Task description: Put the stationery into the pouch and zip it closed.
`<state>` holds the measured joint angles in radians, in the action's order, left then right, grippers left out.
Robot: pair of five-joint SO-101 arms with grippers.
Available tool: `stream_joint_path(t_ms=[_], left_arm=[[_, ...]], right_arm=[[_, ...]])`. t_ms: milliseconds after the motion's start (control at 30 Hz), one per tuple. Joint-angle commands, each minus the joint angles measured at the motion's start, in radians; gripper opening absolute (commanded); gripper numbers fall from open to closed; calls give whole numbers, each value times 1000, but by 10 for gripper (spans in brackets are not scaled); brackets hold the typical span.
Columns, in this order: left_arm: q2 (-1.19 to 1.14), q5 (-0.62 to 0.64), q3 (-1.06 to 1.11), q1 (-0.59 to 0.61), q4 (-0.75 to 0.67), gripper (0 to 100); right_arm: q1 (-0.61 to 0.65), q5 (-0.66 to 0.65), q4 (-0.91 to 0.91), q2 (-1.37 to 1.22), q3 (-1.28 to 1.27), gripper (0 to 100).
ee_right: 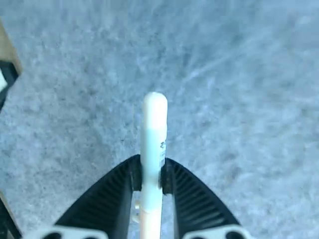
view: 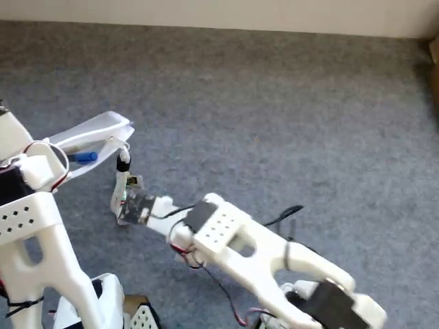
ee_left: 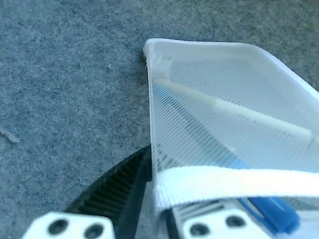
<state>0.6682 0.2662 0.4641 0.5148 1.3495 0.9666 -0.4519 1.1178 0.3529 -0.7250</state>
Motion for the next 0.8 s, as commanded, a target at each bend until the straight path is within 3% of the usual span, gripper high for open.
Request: stream_joint_path(t_ms=[0, 200, 433, 767], left_arm=[[35, 6, -10, -76, -17, 7], [36, 11, -21, -174, -20, 7], [30, 12, -96, -303, -3, 7], [28, 12, -107, -351, 6, 7]], right_arm=[[-36, -5, 4, 197, -28, 5], [-38, 0, 4, 412, -45, 5], [-38, 176, -4, 578, -36, 5], [-101, 384, -257, 768, -47, 5]])
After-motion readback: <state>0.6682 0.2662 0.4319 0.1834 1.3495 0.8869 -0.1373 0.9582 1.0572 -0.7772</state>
